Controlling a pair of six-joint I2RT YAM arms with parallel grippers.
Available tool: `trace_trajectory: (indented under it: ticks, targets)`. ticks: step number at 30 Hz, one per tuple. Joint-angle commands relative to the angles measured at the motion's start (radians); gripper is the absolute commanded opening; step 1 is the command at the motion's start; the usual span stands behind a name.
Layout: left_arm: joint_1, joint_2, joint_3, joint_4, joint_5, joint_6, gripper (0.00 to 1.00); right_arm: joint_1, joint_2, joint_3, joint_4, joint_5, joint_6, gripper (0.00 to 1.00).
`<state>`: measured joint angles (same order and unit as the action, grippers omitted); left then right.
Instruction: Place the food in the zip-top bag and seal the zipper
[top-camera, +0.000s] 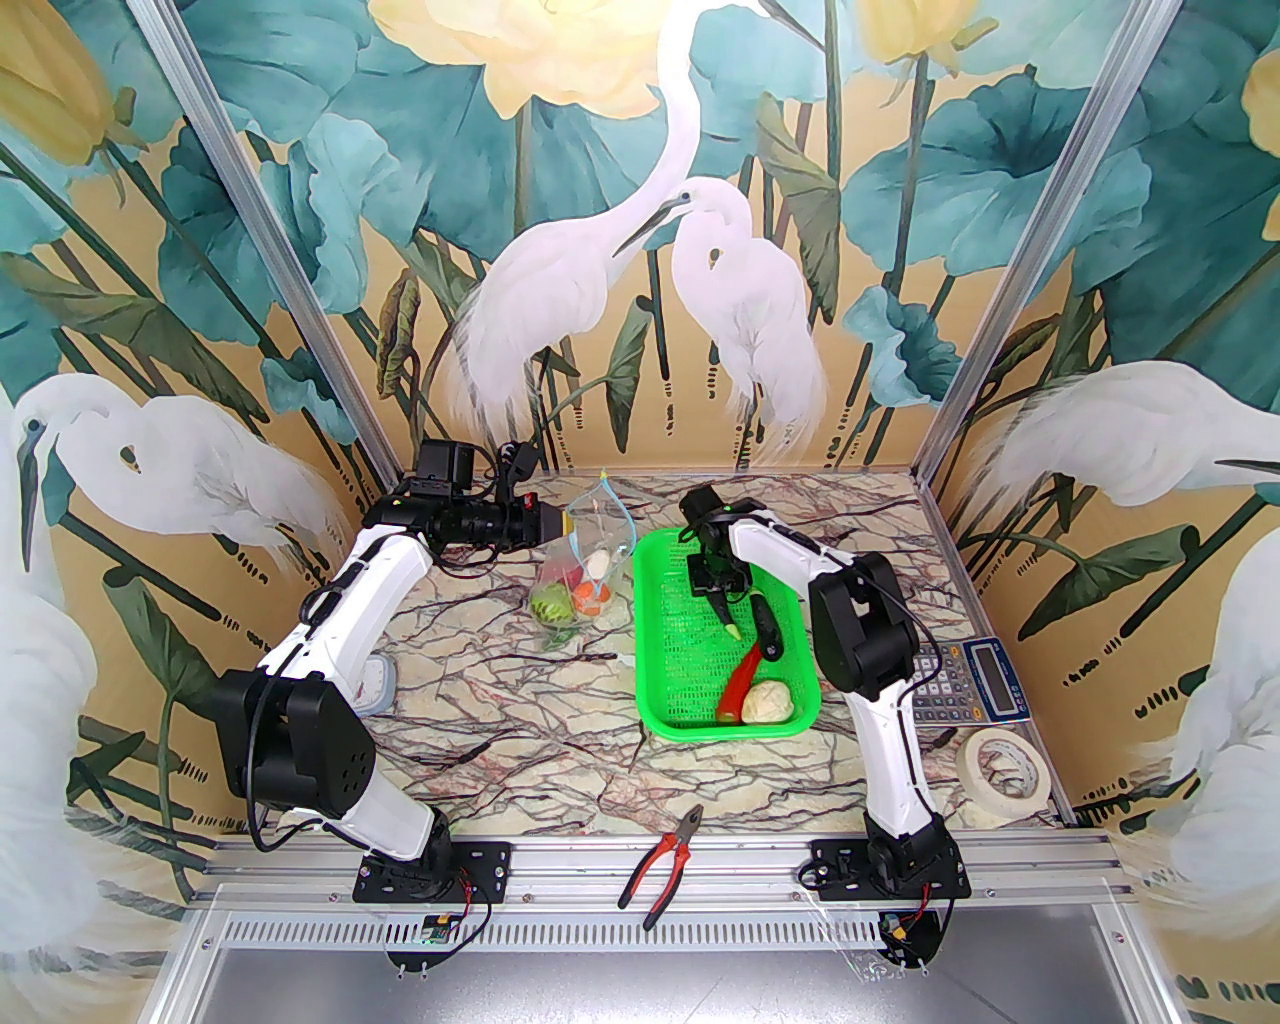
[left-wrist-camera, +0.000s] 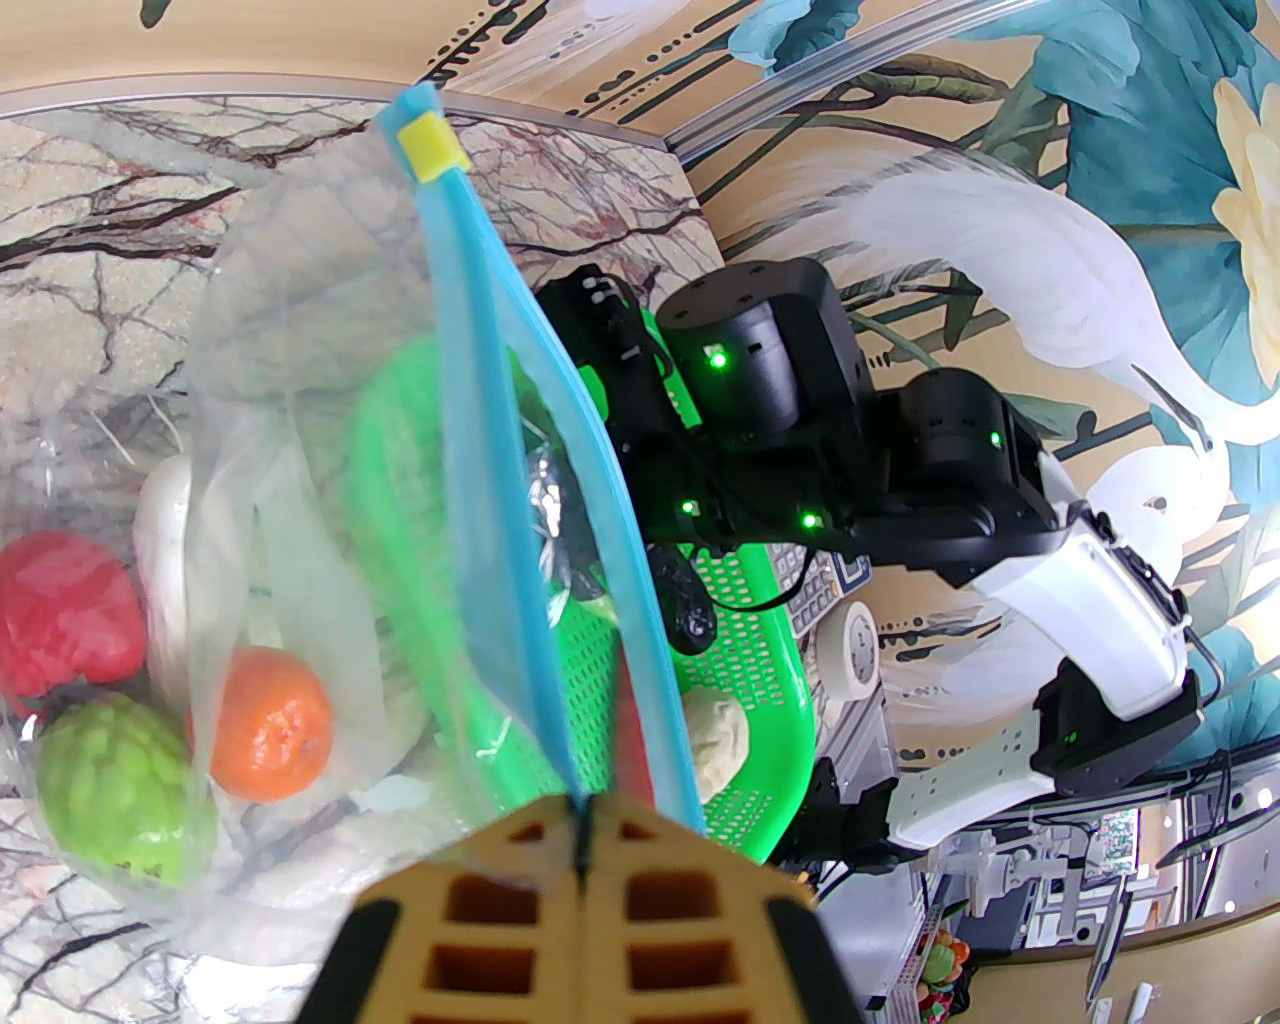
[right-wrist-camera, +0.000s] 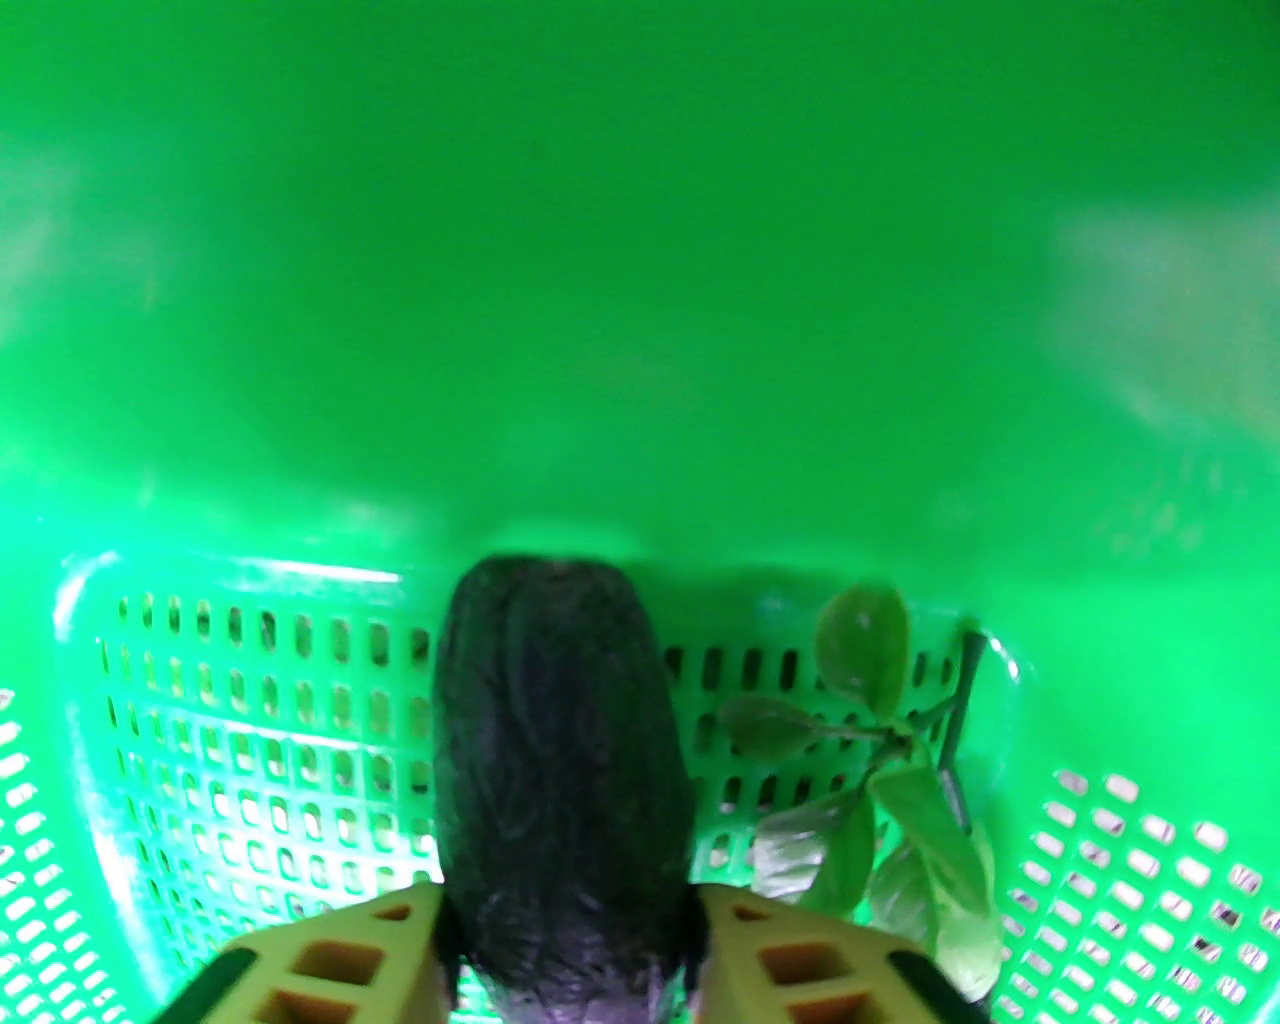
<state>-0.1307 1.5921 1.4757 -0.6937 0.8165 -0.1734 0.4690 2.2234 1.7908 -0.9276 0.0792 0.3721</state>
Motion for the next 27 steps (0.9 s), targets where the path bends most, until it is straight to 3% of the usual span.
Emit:
trace_trajectory:
  ticks: [1,7,17,22,27]
  targets:
    - [-0.003,0.002,0.013,-0.026,-0.02,0.019,0.0,-0.006,0.038,0.011,-0.002,-0.021,0.004,0.35]
    - [-0.003,-0.004,0.009,-0.023,-0.017,0.016,0.0,-0.007,-0.008,-0.007,0.008,-0.042,0.024,0.26]
    - [-0.003,0.012,0.035,-0.011,-0.009,0.004,0.0,-0.006,-0.367,-0.124,0.191,-0.09,0.151,0.25]
    - [-0.004,0.028,0.054,-0.01,-0.005,0.0,0.0,0.01,-0.565,-0.215,0.452,-0.175,0.262,0.25]
    - [-0.006,0.046,0.06,-0.011,0.001,-0.001,0.0,0.065,-0.633,-0.241,0.708,-0.197,0.35,0.25]
